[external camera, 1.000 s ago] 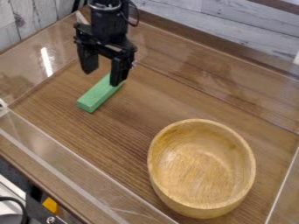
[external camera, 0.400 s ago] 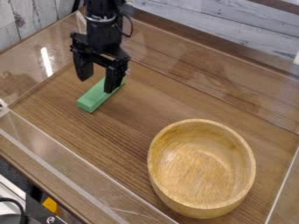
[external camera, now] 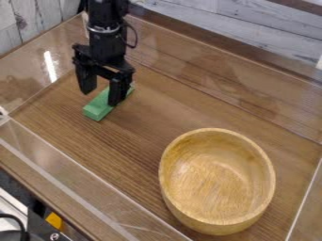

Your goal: Put the green block in the brown bowl

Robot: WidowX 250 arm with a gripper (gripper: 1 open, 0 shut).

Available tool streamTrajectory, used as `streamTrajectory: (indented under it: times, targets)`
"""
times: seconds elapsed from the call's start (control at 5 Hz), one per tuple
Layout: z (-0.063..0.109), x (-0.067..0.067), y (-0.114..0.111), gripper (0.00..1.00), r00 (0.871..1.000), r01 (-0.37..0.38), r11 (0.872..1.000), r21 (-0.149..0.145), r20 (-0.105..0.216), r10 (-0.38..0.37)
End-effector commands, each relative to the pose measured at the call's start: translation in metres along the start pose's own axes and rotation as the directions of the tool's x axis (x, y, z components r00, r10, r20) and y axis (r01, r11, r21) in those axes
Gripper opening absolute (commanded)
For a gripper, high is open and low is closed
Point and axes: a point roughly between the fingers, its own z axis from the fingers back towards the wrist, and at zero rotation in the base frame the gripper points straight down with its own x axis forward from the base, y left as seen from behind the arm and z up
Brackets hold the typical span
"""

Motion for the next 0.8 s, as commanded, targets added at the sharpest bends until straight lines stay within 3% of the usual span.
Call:
streamTrajectory:
  times: [0.0,0.6]
  targets:
    - [0.0087,0.0103,0.0093,1.0,0.999,-0.005,1.0,0.004,0.046,0.005]
    - [0.0025,0.018,0.0142,1.0,0.999,0.0,1.0,-0.026,0.041,0.001]
